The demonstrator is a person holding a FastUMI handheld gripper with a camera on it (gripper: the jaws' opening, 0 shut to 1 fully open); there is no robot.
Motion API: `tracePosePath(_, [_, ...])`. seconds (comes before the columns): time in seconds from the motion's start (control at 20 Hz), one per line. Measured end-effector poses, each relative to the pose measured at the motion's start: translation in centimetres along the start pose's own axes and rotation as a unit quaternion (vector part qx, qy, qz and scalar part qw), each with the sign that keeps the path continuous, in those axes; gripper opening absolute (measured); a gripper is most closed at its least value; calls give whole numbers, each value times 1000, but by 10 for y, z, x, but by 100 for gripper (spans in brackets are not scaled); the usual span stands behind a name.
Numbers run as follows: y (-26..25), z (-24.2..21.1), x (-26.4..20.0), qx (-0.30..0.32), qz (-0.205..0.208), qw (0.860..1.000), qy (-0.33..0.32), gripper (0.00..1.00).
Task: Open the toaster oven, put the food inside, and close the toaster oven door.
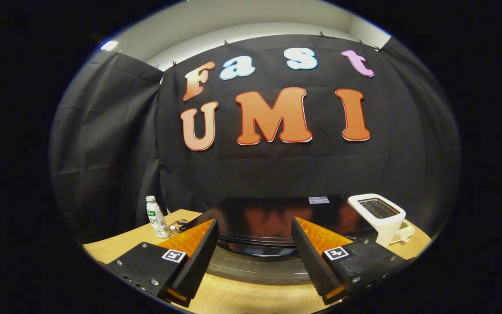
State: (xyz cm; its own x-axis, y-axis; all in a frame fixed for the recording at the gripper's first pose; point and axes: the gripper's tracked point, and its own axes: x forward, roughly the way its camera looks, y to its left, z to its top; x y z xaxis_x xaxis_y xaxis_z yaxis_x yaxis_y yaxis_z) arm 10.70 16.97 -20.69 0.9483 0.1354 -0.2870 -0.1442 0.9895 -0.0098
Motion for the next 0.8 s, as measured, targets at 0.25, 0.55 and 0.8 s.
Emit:
tracePosePath(0.25, [-6,-17,20,-15,-26,1000,5,99])
tracePosePath(0.55, [-10,-28,23,-18,-43,999,6,99])
tracePosePath(0.8, [-8,-31,11,-13,-45,999,-9,95])
